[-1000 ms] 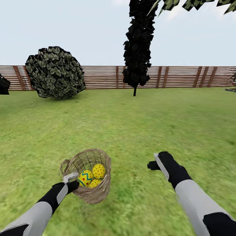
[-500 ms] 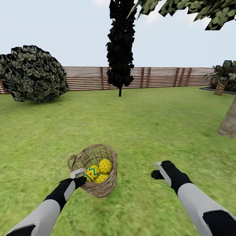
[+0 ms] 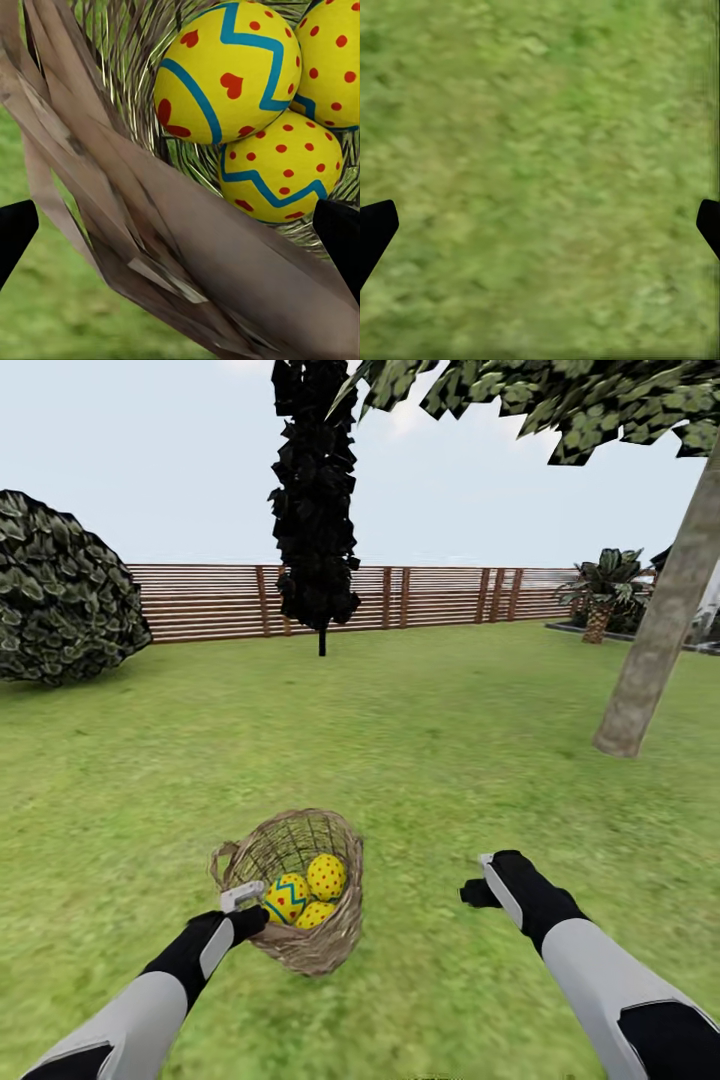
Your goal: Take the three Easter eggs out of the wicker basket on the lawn in the garden, then place them on the lawn next to a single tree (choose any tree) so that all three eggs are next to the same tree and none are left in the basket.
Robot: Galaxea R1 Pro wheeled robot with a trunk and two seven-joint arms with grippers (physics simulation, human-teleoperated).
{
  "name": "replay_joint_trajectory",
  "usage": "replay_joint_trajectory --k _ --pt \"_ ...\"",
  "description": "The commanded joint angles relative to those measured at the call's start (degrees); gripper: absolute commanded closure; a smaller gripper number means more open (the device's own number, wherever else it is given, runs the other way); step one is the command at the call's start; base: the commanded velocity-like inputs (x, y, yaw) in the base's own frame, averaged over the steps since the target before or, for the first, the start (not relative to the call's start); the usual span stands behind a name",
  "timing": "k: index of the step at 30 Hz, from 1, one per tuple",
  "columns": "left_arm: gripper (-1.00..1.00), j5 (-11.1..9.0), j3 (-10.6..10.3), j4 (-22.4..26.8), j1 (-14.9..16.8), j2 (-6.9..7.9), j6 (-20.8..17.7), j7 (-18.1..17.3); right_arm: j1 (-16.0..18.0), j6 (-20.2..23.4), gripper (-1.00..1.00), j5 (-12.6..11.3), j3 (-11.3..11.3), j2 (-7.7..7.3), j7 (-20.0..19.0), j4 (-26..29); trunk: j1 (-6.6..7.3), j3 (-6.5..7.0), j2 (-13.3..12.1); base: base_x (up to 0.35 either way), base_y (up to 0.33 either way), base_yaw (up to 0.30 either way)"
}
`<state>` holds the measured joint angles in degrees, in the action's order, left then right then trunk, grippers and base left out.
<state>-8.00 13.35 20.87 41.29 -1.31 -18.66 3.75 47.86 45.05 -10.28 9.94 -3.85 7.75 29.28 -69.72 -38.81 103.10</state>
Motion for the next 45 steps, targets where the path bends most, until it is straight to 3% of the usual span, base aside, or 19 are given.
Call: replay_joint_trajectory --k 1,27,30,42,45 --pt "1.0 -0.81 0.21 0.22 0.02 -0.28 -0.27 0.3 0.04 0.22 -1.0 -0.67 0.43 -0.09 0.49 0.07 0.01 -0.05 0.03 0.0 0.0 -0.3" --pt "1.0 -0.88 0.27 0.2 0.02 -1.0 0.23 0.13 0.04 0.3 -1.0 -0.97 0.19 -0.24 0.51 0.07 0.01 0.18 0.03 0.0 0.0 -0.3" --pt "1.0 -0.88 0.27 0.14 0.02 -1.86 0.22 0.07 0.04 0.3 -1.0 -0.92 0.25 -0.19 0.51 0.07 0.01 0.25 0.03 0.0 0.0 -0.3" --pt "1.0 -0.88 0.27 0.13 0.02 -2.24 0.47 0.21 0.03 0.4 -1.0 -0.59 0.33 -0.51 0.61 0.16 0.01 0.49 0.03 0.0 0.0 -0.256" --pt "1.0 -0.88 0.27 0.01 0.02 -3.18 1.55 0.21 0.04 0.4 -1.0 -0.7 0.26 -0.56 0.6 0.16 0.01 0.49 0.03 0.0 0.0 -0.001"
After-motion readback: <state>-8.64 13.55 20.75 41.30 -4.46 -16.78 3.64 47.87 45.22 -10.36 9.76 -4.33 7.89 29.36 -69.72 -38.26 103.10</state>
